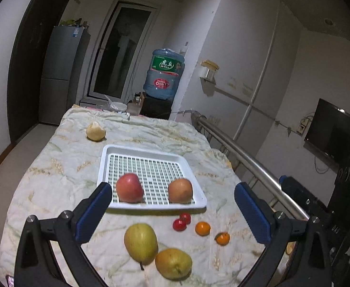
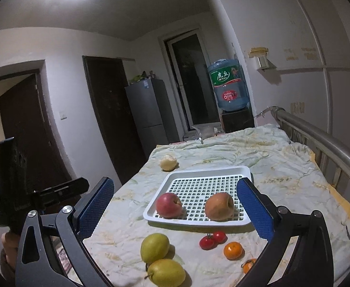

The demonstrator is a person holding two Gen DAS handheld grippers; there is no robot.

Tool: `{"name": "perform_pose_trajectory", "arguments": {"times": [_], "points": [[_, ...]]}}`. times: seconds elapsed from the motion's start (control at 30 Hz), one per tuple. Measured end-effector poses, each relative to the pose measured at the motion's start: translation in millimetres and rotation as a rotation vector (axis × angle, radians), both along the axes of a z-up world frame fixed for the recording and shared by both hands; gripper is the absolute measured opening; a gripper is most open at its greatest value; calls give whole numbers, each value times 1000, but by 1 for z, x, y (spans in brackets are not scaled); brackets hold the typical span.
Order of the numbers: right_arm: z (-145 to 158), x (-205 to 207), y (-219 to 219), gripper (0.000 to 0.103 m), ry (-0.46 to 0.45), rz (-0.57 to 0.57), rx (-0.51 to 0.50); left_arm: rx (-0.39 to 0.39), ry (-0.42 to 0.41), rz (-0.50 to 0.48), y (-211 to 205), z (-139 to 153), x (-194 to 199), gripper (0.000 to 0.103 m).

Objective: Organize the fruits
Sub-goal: 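Withdraw both grippers from the tray toward the green pears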

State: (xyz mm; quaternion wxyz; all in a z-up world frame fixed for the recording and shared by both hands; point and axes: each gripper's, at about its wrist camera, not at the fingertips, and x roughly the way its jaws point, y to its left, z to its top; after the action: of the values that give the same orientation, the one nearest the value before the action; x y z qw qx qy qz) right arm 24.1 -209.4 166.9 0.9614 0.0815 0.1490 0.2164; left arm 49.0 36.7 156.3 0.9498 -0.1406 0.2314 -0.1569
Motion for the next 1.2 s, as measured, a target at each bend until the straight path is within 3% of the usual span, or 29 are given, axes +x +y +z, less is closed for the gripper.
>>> {"name": "perform_pose_trajectory", "arguments": {"times": [0.33,0.8,1.2], "points": [[-33,-19,2,103,34,7,-62,-13,86,4,-3,-39,-9,103],[-99,-9,10,103,225,57,-94,25,247,27,-8,-99,22,103],[-144,-2,46,103,310,124,-257,40,385,33,-13,-142,53,103]]}}
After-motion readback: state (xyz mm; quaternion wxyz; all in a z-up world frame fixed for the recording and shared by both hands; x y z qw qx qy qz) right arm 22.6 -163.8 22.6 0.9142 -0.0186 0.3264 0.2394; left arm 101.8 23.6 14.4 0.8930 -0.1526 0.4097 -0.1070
